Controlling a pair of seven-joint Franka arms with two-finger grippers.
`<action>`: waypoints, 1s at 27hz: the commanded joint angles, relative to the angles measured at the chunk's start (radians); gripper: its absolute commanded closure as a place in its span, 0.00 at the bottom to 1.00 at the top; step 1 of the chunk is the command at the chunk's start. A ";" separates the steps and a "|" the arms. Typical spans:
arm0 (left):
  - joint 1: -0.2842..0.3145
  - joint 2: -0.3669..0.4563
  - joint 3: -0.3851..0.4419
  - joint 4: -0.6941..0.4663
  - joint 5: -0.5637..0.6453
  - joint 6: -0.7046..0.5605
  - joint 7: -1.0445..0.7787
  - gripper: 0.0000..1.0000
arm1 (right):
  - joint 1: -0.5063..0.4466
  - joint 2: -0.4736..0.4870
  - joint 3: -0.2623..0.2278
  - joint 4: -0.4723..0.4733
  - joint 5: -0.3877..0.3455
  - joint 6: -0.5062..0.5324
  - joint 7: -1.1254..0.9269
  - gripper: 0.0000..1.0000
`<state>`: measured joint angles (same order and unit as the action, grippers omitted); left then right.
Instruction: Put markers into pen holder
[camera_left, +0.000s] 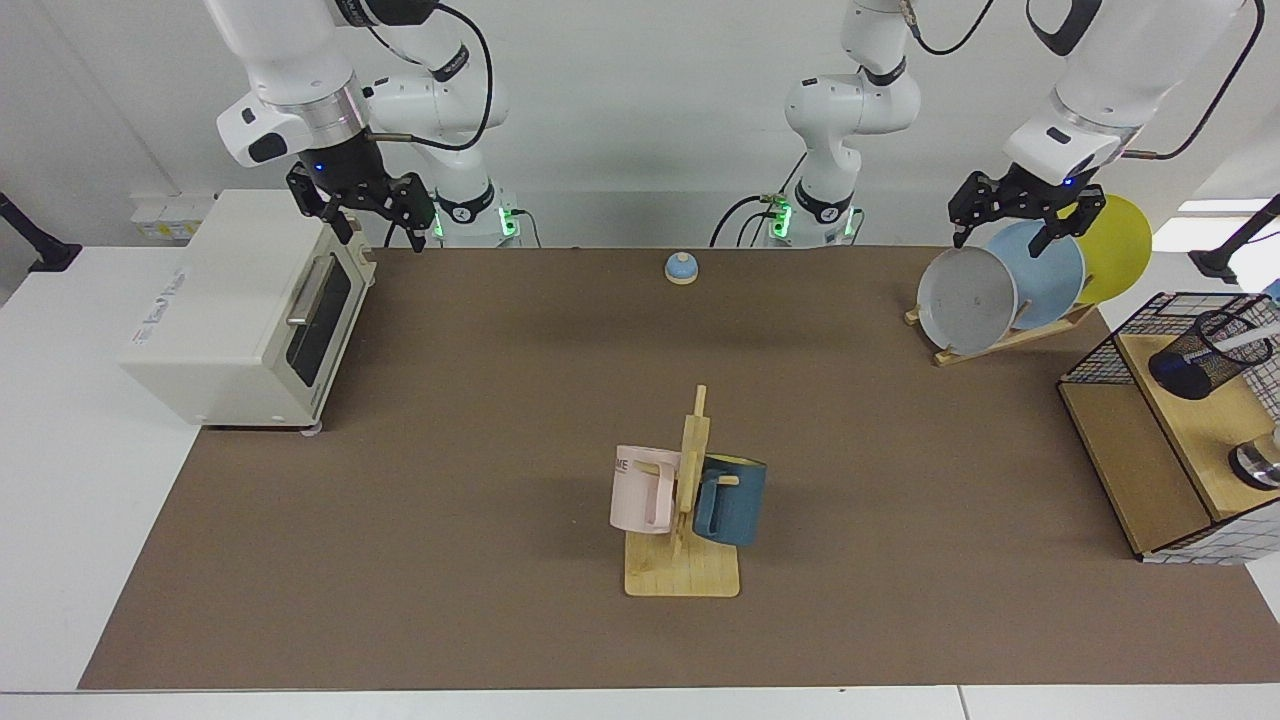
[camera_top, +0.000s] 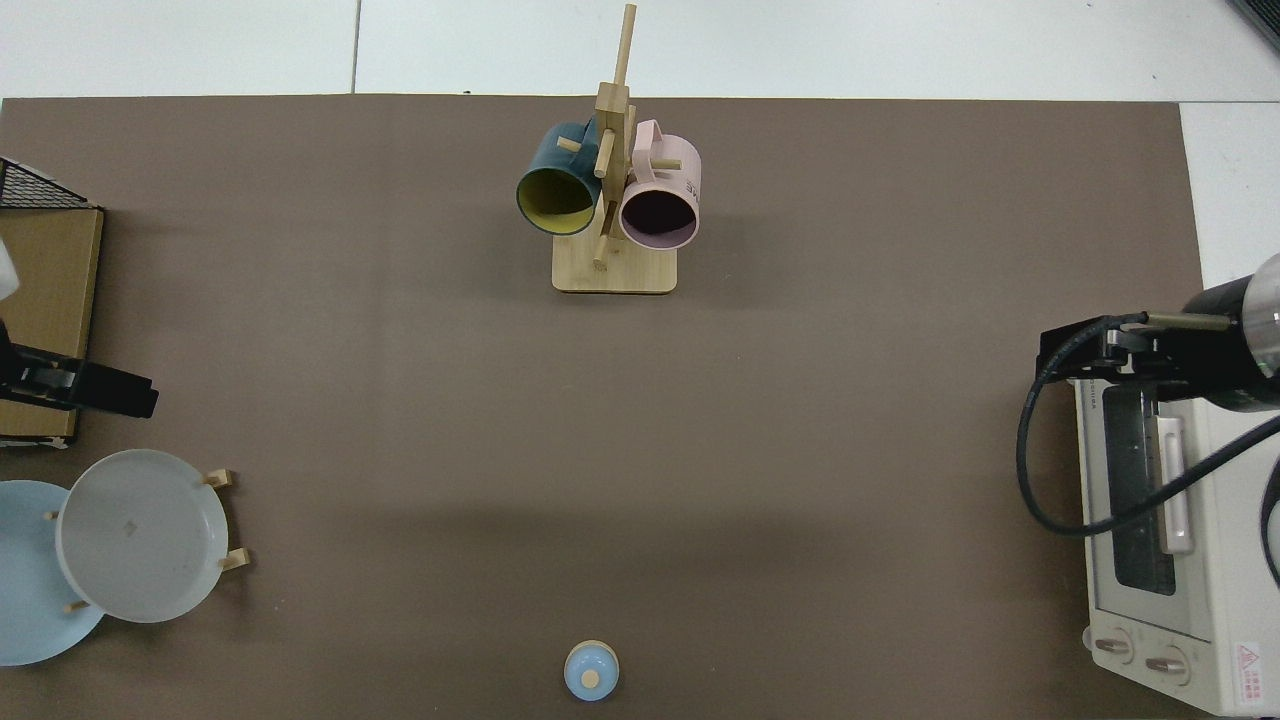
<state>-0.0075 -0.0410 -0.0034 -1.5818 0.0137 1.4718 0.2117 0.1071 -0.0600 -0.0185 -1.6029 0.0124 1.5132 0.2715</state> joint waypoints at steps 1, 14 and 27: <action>0.009 -0.022 -0.007 -0.021 0.012 -0.004 -0.002 0.00 | -0.030 0.028 0.008 0.034 0.007 -0.004 -0.022 0.00; 0.009 -0.022 -0.007 -0.021 0.012 -0.004 -0.002 0.00 | -0.096 0.009 0.086 0.024 0.000 0.028 -0.008 0.00; 0.009 -0.022 -0.007 -0.021 0.012 -0.004 -0.002 0.00 | -0.098 -0.021 0.086 -0.025 -0.006 0.045 -0.093 0.00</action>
<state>-0.0075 -0.0411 -0.0034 -1.5818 0.0137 1.4718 0.2117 0.0320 -0.0501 0.0532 -1.5841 0.0118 1.5212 0.2587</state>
